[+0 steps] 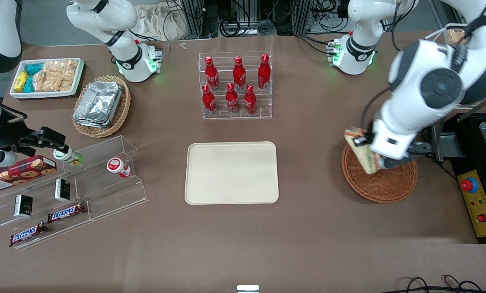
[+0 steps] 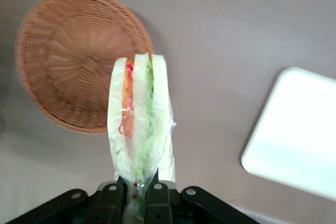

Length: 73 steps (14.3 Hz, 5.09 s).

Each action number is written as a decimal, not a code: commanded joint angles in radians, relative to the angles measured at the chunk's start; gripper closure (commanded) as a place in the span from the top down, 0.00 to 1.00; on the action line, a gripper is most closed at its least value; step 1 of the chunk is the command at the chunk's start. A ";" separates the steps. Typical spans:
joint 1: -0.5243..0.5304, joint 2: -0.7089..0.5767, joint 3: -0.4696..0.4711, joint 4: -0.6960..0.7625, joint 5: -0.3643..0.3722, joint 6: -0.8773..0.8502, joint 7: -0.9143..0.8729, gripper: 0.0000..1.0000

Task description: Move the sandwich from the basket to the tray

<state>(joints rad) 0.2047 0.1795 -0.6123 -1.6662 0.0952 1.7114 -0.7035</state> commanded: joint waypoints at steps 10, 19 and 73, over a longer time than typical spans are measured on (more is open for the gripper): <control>-0.444 0.354 -0.046 0.135 0.218 0.151 -0.123 0.00; -0.456 0.495 -0.032 0.135 0.302 0.341 -0.129 0.00; -0.174 -0.097 0.546 0.031 -0.032 -0.022 0.651 1.00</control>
<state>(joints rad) 0.0538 0.0994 -0.0846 -1.6204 0.0734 1.6743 -0.0625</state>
